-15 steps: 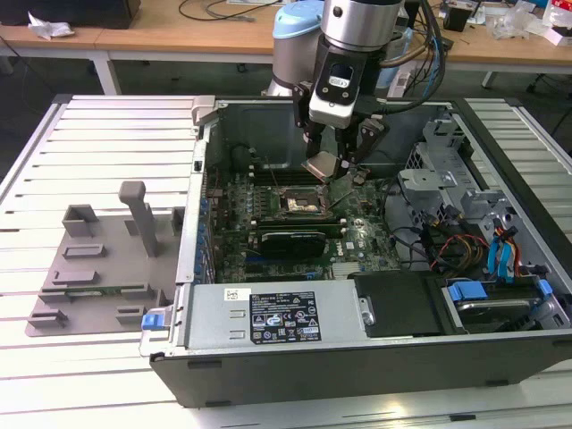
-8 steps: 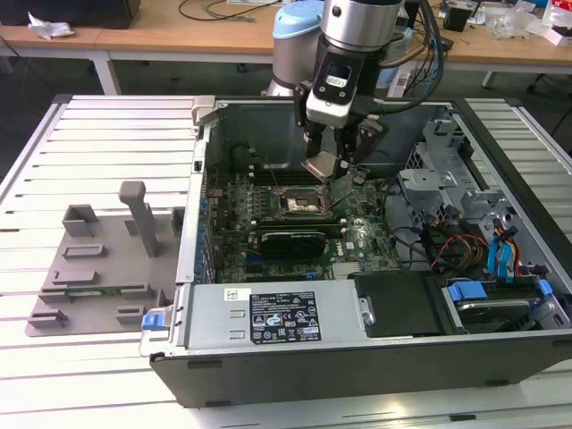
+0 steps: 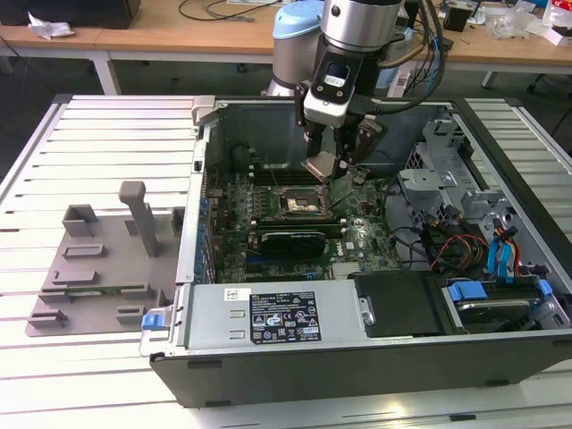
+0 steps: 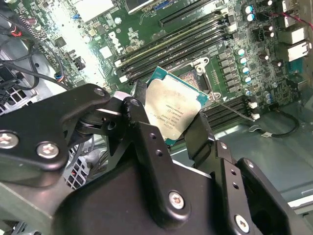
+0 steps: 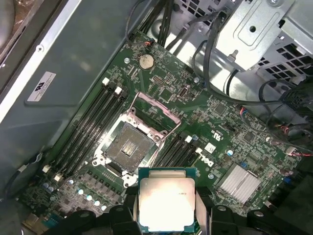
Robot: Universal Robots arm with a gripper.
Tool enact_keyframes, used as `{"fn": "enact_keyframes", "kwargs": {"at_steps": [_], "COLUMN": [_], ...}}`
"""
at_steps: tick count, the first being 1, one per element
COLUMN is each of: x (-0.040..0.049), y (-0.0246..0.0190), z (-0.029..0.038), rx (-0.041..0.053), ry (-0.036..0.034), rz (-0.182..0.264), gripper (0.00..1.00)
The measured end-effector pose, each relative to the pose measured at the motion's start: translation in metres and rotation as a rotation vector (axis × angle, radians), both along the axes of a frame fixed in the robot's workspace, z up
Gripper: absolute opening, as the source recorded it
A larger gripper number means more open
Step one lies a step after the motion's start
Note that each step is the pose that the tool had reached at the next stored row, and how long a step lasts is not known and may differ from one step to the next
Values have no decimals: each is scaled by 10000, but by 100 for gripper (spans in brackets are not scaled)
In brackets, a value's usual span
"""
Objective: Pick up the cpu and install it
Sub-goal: 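Place the cpu into insertion slot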
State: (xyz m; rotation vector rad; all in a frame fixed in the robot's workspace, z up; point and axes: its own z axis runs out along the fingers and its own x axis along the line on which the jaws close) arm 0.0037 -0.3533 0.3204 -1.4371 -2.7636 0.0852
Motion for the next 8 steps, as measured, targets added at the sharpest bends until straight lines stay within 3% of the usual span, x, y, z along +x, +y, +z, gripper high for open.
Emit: {"fn": "enact_keyframes", "kwargs": {"at_steps": [8], "x": [0], "y": [0], "z": [-1], "rx": [-1], "ry": [0], "rz": [-469], "gripper": [55]}}
